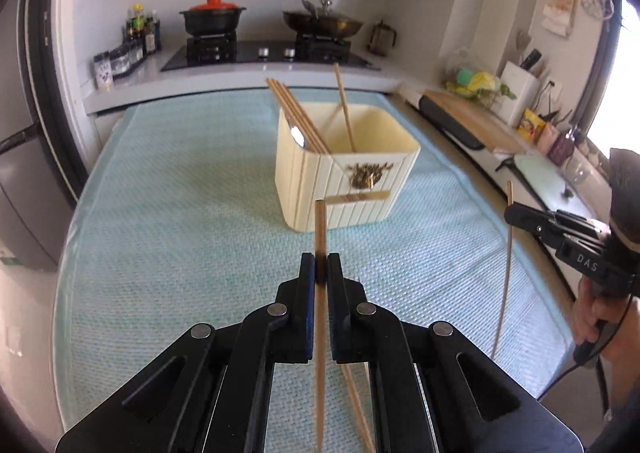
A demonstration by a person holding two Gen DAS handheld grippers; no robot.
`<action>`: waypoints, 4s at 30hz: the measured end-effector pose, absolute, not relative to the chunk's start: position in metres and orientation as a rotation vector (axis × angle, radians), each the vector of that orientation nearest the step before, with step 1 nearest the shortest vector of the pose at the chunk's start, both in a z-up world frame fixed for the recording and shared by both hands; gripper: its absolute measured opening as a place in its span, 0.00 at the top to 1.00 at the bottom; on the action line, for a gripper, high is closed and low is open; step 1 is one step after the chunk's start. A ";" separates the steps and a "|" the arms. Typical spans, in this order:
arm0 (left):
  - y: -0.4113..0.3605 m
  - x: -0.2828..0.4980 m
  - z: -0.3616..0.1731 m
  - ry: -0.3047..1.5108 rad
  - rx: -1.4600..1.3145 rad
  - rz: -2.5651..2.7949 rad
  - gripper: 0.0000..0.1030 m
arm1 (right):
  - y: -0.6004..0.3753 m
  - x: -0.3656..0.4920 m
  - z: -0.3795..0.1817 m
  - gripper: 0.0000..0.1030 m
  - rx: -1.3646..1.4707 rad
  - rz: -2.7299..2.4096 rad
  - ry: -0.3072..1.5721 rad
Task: Organize utensils
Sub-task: 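Carry both chopsticks into the cream holder and open both tools, then move both open tools back over the fork and last chopstick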
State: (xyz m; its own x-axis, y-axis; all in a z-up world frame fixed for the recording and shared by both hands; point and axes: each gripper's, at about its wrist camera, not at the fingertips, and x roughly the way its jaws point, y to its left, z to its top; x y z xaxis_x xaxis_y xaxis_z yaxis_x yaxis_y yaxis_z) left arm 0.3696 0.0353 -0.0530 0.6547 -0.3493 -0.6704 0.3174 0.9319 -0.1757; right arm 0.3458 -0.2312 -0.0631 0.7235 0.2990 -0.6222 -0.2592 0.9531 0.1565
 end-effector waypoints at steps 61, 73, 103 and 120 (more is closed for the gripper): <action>-0.023 0.590 -0.002 0.713 -0.170 -0.309 0.97 | -0.203 0.553 -0.018 0.94 0.092 0.342 0.508; -0.017 0.532 0.005 0.632 -0.049 -0.256 0.09 | -0.216 0.524 -0.017 0.38 0.074 0.277 0.542; 0.030 0.261 -0.127 0.793 -0.013 -0.203 0.01 | -0.200 0.224 -0.114 0.23 -0.064 0.076 0.601; 0.054 0.268 -0.164 0.904 -0.115 -0.156 0.01 | -0.182 0.242 -0.154 0.38 0.015 0.220 0.775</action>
